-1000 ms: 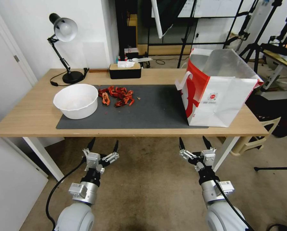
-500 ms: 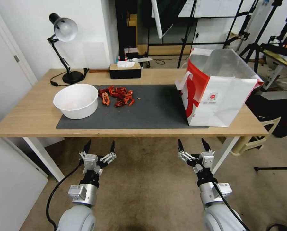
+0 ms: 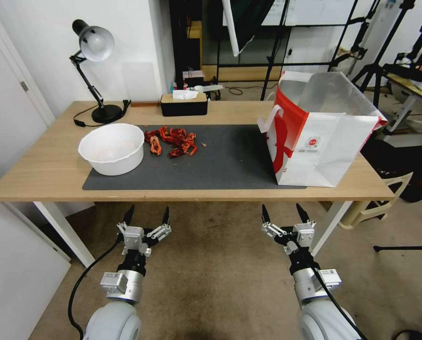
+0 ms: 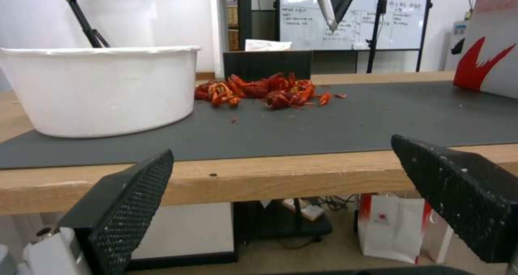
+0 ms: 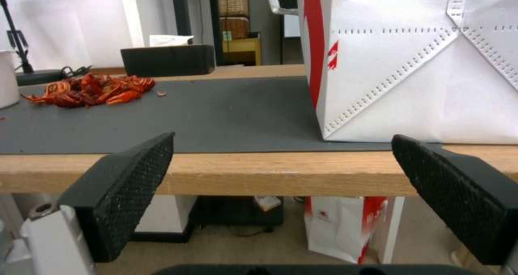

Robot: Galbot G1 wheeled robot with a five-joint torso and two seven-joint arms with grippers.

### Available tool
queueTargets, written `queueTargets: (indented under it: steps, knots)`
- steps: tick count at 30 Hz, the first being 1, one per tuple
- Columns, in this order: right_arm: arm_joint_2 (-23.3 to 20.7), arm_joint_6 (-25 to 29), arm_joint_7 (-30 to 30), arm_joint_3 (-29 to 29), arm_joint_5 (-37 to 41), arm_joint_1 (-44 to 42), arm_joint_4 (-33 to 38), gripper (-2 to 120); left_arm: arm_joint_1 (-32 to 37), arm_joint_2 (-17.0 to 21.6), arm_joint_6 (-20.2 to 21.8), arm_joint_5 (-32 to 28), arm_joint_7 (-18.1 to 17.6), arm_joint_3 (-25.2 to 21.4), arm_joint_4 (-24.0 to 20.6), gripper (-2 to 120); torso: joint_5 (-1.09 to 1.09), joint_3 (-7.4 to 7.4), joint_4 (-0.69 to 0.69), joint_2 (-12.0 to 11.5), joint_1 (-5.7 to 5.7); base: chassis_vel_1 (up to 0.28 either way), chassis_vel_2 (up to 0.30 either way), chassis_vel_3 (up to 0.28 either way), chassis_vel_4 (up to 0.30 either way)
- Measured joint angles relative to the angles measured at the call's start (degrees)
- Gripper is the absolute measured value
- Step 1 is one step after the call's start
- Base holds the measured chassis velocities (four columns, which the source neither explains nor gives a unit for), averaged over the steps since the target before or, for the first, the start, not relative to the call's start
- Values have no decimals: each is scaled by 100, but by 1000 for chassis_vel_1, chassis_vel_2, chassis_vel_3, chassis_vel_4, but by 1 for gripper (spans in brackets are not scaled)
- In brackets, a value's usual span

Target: Close the takeout container lid, then place the container into the takeout bag.

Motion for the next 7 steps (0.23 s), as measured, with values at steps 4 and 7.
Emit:
queueTargets:
  steps: [4,7]
  knots:
    - [0,0,0,0,-1,0,0,100,-2,1,3,0,2,1,0,100,0,0,0,0,0,0,0,0,0]
    - [0,0,0,-1,-1,0,0,100,-3,1,4,-2,4,1,0,100,0,0,0,0,0,0,0,0,0]
